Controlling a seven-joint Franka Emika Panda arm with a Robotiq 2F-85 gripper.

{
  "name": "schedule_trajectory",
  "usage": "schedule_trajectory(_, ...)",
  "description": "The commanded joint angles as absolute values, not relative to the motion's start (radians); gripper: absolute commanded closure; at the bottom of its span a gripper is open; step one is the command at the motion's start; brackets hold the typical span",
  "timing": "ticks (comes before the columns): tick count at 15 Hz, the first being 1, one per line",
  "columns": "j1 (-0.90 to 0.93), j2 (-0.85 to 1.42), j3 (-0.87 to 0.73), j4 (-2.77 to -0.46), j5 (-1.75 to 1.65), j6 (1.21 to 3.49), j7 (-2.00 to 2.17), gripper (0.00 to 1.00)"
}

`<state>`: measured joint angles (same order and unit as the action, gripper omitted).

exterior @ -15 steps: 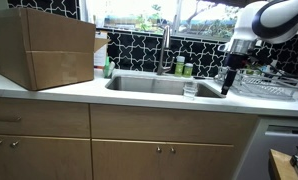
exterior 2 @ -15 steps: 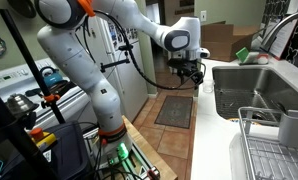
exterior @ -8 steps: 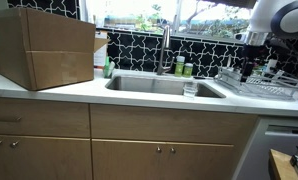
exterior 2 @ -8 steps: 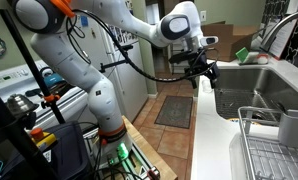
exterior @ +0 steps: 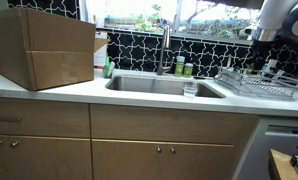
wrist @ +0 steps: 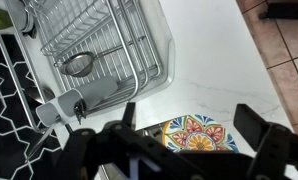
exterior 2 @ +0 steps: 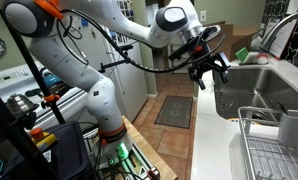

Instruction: Remove the spoons from the front compartment of the utensils rack and place them in the rear compartment of the utensils rack in the dishes drying rack

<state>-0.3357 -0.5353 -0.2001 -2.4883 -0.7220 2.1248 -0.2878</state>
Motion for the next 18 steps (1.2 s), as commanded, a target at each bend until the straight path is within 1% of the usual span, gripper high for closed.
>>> schedule_trajectory(1,-0.306,-0.538,-0.222,-2.485,-0.735,2.113,-0.278,0.00)
schedule_trajectory(4,-0.338,-0.524,-0.286,-2.480,-0.781,2.198,-0.286,0.00)
schedule_trajectory(9,-0.333,-0.497,-0.441,-2.461,-0.777,2.405,-0.451,0.00)
schedule_trajectory(12,-0.313,-0.446,-0.508,-2.412,-0.707,2.426,-0.583,0.00)
schedule_trajectory(18,-0.324,-0.314,-0.553,-2.299,-0.594,2.418,-0.767,0.00)
